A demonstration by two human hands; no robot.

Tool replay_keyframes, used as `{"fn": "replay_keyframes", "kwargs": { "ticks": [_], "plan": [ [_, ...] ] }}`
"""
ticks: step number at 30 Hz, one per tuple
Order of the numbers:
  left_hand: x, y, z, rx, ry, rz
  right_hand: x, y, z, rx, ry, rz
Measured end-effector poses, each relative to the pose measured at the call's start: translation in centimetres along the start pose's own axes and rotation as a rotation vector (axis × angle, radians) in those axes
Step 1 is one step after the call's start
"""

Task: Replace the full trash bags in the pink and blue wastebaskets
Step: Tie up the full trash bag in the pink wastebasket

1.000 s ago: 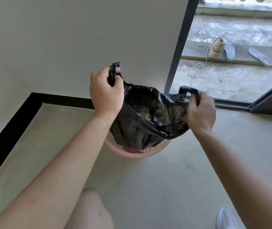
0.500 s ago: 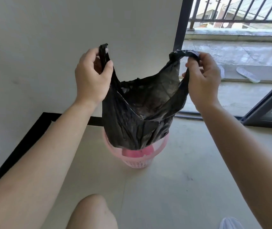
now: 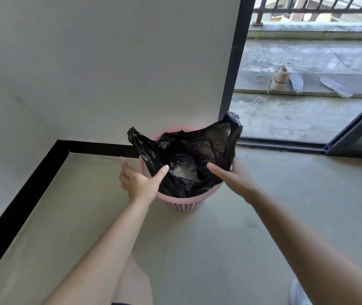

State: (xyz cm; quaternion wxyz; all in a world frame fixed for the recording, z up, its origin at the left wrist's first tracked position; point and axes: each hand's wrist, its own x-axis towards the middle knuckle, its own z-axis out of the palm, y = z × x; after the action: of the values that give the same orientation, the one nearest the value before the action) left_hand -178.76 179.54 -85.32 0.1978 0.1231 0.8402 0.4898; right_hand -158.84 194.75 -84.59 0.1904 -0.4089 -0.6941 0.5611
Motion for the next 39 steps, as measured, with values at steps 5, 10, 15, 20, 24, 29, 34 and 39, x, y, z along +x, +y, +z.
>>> {"fn": "replay_keyframes", "kwargs": {
  "ticks": [5,10,15,20,24,29,34,39],
  "plan": [
    [-0.7,-2.1,1.1,-0.038,-0.117,-0.025,-1.5,2.3,1.8,-0.030,0.103,0.096],
    [-2.9,-2.0,0.3,0.315,-0.049,0.055,-4.2,4.8,0.5,-0.275,0.254,0.186],
    [-3.6,-2.8,0.1,0.480,-0.026,0.232,-4.3,5.9,-0.9,-0.498,0.089,0.095],
    [-2.0,-0.7,1.2,0.143,-0.020,0.378,-1.8,3.9,-0.3,-0.602,0.023,0.009],
    [-0.7,1.3,1.5,-0.186,-0.100,0.234,-0.6,1.6,2.0,-0.301,0.050,-0.162],
    [-1.3,3.2,0.6,-0.634,-0.091,0.088,0.0,0.5,4.1,-0.092,0.052,-0.122],
    [2.2,4.4,-3.0,-1.122,0.023,-0.243,-0.1,2.5,2.7,-0.384,-0.021,-0.041],
    [1.1,3.7,-2.8,-0.901,-0.181,-0.272,-0.2,1.2,2.4,-0.441,-0.045,-0.032]
  ]
}}
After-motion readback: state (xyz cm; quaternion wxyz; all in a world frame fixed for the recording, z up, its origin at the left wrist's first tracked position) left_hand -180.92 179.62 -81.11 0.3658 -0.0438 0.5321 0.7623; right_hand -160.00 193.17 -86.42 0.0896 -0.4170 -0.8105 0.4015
